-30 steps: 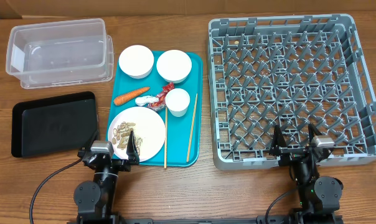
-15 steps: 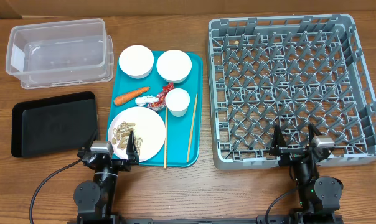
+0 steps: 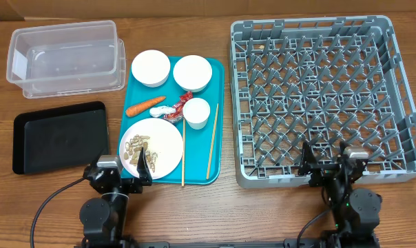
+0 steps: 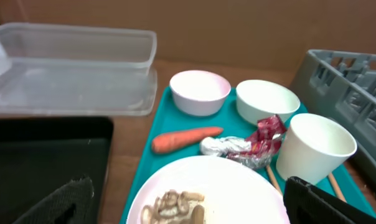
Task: Sort waste into correct bins and load items into the dishwasher
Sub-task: 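Reach the left gripper to the tall white paper cup and grasp it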
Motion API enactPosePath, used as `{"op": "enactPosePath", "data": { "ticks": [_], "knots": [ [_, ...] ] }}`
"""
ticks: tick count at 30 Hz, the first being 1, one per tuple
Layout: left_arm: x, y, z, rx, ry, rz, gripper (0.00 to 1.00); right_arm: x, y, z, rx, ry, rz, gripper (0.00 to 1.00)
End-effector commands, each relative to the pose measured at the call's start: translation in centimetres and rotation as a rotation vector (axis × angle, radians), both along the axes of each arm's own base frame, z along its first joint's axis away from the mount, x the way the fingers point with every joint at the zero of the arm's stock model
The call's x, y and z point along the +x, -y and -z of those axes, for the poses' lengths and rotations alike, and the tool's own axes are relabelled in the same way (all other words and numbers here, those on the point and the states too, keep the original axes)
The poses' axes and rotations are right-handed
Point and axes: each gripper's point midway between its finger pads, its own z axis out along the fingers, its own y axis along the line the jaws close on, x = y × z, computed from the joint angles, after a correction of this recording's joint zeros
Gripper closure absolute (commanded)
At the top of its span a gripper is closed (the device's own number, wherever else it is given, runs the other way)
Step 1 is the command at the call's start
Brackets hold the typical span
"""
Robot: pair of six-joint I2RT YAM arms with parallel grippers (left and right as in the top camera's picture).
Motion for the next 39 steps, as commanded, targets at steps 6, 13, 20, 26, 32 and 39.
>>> {"op": "enactPosePath", "data": {
  "ticks": [6,13,20,26,32,39],
  "knots": [
    [-0.3,-0.7,-5.2,-0.003,-0.041,-0.043,0.0,0.6,-0.2,-5.3,-0.002,-0.058,-0.01,0.0],
    [1.4,-0.3,-7.9,-0.016,-0.254,-0.021,0.0,1.7,-0.3,-7.7,-0.009,-0.269,-0.01,0.0],
    [2.1,-0.2,-9.7,-0.035,-0.578,-0.011,0.0,2.0,-0.4,-8.5,-0.015,-0.475,-0.014,0.0],
    [2.4,-0.1,-11.2,-0.044,-0.689,-0.008,0.0,1.6,-1.2,-8.0,0.008,-0.532,-0.061,0.0],
    [3.2,-0.2,-10.7,-0.045,-0.712,-0.008,0.0,1.5,-1.2,-7.9,0.007,-0.537,-0.061,0.0],
    [5.6,1.3,-11.9,-0.091,-0.626,0.068,0.0,1.6,-1.2,-7.9,0.007,-0.536,-0.06,0.0]
  ]
}}
